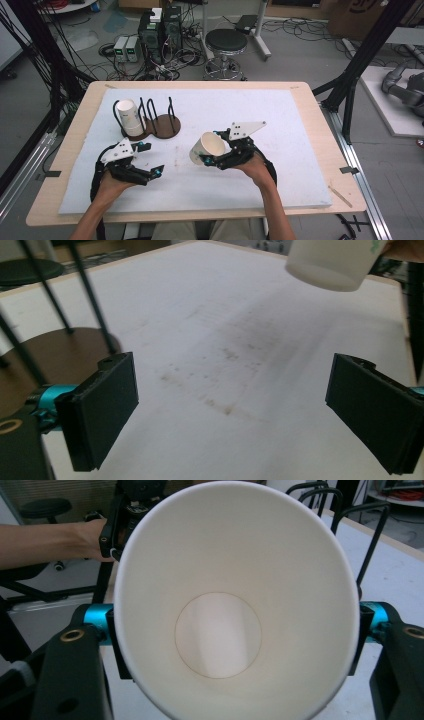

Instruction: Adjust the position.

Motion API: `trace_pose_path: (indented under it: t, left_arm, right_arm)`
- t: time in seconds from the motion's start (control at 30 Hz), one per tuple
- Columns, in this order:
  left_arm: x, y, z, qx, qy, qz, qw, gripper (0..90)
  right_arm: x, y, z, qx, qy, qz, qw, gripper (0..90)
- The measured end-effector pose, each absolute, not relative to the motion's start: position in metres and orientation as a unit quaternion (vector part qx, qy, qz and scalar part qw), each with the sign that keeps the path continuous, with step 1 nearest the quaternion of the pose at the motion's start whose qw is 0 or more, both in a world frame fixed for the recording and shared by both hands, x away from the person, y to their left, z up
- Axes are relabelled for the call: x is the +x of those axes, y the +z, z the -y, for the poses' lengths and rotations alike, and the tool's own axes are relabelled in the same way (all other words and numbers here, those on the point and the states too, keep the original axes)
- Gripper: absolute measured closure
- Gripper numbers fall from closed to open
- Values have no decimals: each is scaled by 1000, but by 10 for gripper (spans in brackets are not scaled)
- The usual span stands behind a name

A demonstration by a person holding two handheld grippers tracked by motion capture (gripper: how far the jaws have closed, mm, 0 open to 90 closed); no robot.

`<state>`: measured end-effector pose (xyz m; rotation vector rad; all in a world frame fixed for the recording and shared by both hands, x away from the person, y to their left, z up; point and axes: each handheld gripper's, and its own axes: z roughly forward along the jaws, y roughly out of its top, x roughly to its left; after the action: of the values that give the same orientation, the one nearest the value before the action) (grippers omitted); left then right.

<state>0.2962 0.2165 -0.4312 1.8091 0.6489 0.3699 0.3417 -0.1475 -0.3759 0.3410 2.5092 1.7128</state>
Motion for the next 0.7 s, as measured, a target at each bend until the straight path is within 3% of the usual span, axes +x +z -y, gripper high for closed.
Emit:
trace_pose_path:
  t: [0.2, 0.7]
  left_arm:
    - [290, -441, -238, 746, 184, -324, 553, 67]
    - [286, -454, -261, 707, 225, -370, 559, 67]
  right_arm:
    - [345, -374, 143, 128, 533, -834, 59, 275]
    - [349, -365, 128, 147, 478, -862, 89, 275]
